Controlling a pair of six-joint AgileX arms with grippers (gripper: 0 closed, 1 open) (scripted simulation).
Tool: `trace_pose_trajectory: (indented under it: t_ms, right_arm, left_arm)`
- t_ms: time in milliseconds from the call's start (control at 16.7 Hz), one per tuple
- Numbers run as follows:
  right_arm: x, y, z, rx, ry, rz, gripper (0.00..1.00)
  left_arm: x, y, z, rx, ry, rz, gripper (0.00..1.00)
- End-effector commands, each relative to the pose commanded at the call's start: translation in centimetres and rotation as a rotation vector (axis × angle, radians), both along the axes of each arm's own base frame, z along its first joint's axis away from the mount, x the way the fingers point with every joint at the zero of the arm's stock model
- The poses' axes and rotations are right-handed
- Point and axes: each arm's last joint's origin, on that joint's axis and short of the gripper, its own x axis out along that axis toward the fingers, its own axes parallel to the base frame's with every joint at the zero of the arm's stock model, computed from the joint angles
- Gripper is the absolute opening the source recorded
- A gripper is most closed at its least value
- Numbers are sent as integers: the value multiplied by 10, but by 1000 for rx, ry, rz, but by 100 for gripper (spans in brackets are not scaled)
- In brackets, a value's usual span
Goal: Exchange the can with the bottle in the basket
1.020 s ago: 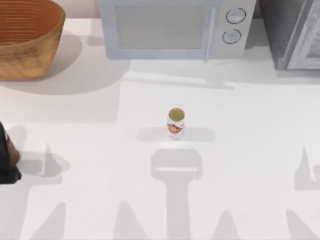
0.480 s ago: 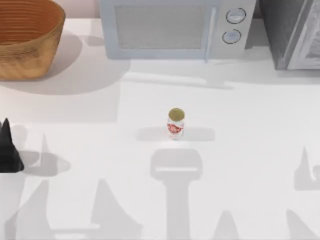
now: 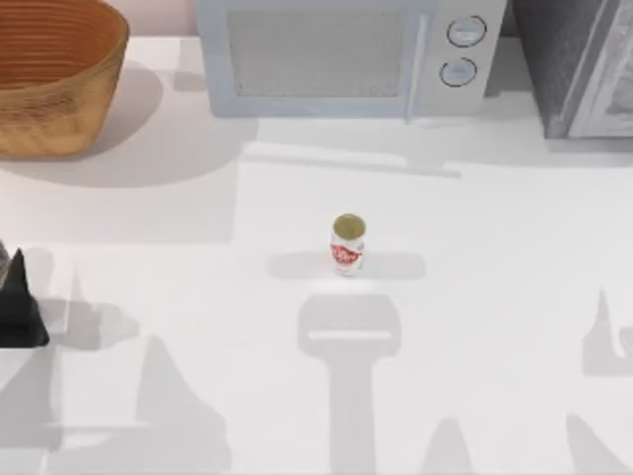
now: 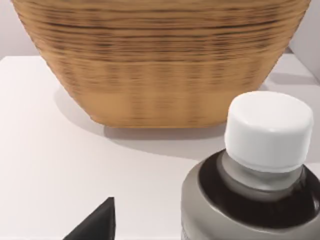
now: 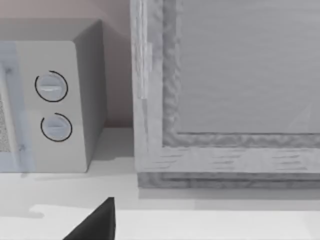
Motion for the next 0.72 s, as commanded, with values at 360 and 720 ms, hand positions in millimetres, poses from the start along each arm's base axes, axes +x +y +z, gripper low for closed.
trace_pose_trajectory:
  t_ms: [360, 720]
  right_arm:
    - [0, 0, 0, 0, 0, 0, 100]
    - [0, 0, 0, 0, 0, 0, 100]
  left_arm:
    - [-4, 3, -13, -6, 37, -5, 100]
    - [11, 5, -10, 4, -1, -12, 100]
